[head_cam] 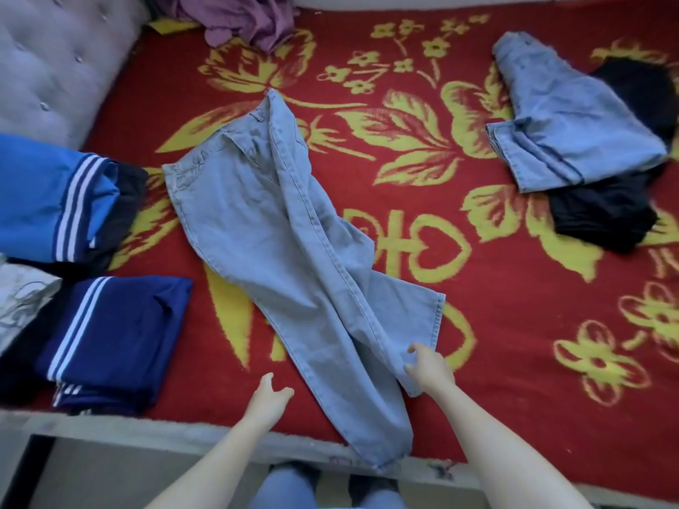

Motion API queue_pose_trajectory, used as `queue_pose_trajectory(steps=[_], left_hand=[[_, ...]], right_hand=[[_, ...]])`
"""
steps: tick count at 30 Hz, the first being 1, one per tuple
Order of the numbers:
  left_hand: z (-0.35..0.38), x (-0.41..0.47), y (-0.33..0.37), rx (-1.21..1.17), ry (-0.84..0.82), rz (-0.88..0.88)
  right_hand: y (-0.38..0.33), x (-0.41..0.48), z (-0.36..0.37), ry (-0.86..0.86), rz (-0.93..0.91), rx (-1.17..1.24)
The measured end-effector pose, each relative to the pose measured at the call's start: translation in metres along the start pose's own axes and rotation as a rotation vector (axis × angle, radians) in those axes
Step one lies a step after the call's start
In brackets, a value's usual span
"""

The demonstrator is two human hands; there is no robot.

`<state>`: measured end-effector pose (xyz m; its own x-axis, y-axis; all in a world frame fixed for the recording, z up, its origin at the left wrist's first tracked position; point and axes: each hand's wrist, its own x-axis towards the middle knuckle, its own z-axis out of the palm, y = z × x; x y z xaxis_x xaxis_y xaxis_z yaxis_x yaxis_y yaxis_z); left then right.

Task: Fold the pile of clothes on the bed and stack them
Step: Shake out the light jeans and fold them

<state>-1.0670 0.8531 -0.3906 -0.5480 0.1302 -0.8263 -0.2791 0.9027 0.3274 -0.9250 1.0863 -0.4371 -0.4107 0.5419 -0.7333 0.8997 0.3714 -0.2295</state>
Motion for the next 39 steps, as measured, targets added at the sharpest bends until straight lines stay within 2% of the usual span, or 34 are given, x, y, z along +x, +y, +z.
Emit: queue_pose_trajectory(steps=[5, 8, 12, 15, 17, 21, 25, 27, 29, 31, 32, 35, 39], left_hand=[[0.03, -0.007, 0.018, -0.05, -0.008, 0.02], [0.043, -0.012, 0.016, -0.061, 0.0, -0.003], [0.052, -0.02, 0.014, -0.076, 0.043, -0.034], [0.057, -0.023, 0.016, -0.086, 0.043, -0.05], [0.06, -0.026, 0.021, -0.114, 0.039, -0.056], [0.066, -0.024, 0.032, -0.124, 0.029, -0.043], [0.075, -0.018, 0.036, -0.13, 0.017, -0.03], [0.082, -0.017, 0.034, -0.131, 0.01, -0.032], [0.088, -0.015, 0.029, -0.116, -0.005, -0.045], [0.095, -0.012, 0.021, -0.092, -0.012, -0.063], [0.098, -0.009, 0.017, -0.086, -0.013, -0.071], [0.108, 0.001, 0.002, -0.084, -0.009, -0.092], [0.117, 0.01, -0.017, -0.084, 0.011, -0.139]], right_hand=[[0.017, 0.011, 0.014, -0.123, -0.015, -0.094], [0.02, 0.011, 0.027, -0.097, -0.007, -0.07], [0.023, 0.007, 0.017, 0.036, -0.076, -0.014], [0.023, 0.001, -0.014, 0.129, -0.106, 0.302], [0.026, -0.005, -0.054, 0.249, -0.162, 0.481], [0.061, -0.026, -0.159, 0.561, -0.324, 0.599], [0.113, -0.013, -0.243, 0.677, -0.167, 0.853], [0.132, 0.004, -0.256, 0.744, -0.019, 0.858], [0.151, 0.022, -0.242, 0.766, 0.172, 0.712], [0.157, 0.029, -0.204, 0.697, 0.314, 0.523], [0.153, 0.027, -0.179, 0.628, 0.32, 0.454], [0.128, 0.021, -0.091, 0.353, 0.222, 0.299], [0.088, 0.005, 0.022, 0.029, 0.1, 0.209]])
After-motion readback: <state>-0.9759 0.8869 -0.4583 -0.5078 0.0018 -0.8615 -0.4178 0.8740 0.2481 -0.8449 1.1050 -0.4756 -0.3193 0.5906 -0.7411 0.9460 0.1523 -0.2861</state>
